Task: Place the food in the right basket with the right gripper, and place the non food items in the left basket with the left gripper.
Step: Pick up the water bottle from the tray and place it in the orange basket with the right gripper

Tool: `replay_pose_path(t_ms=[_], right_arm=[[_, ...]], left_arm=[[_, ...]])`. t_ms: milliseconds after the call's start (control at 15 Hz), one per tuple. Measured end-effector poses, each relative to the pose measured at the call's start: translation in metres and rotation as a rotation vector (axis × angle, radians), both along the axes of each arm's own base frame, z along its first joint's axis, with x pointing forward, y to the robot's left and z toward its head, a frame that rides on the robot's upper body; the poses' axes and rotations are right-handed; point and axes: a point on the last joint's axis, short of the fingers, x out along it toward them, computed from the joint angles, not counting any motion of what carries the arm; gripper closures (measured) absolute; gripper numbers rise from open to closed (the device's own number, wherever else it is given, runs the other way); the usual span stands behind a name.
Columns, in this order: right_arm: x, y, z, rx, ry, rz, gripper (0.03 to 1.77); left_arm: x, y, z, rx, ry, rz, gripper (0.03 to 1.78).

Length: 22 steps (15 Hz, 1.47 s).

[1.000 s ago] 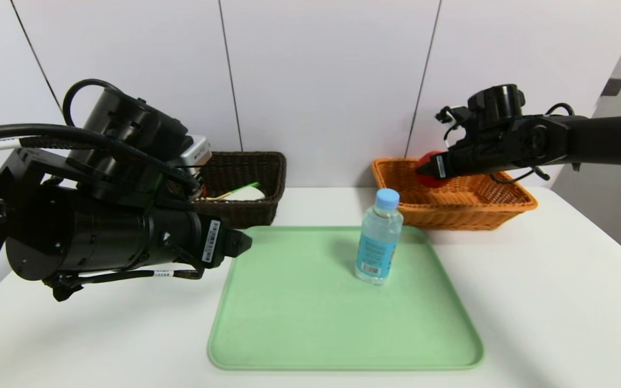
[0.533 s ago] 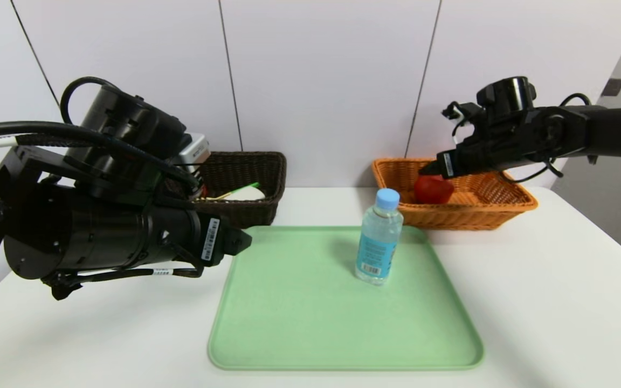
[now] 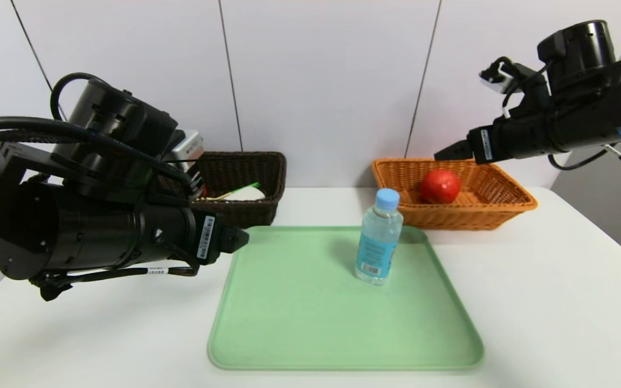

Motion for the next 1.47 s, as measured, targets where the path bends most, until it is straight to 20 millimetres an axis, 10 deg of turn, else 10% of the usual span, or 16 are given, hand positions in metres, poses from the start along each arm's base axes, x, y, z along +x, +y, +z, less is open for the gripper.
replay_pose_path(t_ms=[867, 1467], right_arm=[[-0.132, 0.015, -0.049, 0.046, -0.138, 0.177, 0.11], [-0.153, 0.025, -0.094, 0.116, -0.188, 0.363, 0.11]], left_arm=[[-0.007, 0.005, 0.007, -0.016, -0.021, -0.007, 0.12], [-0.016, 0.012, 0.01, -0.026, -0.036, -0.012, 0.12]])
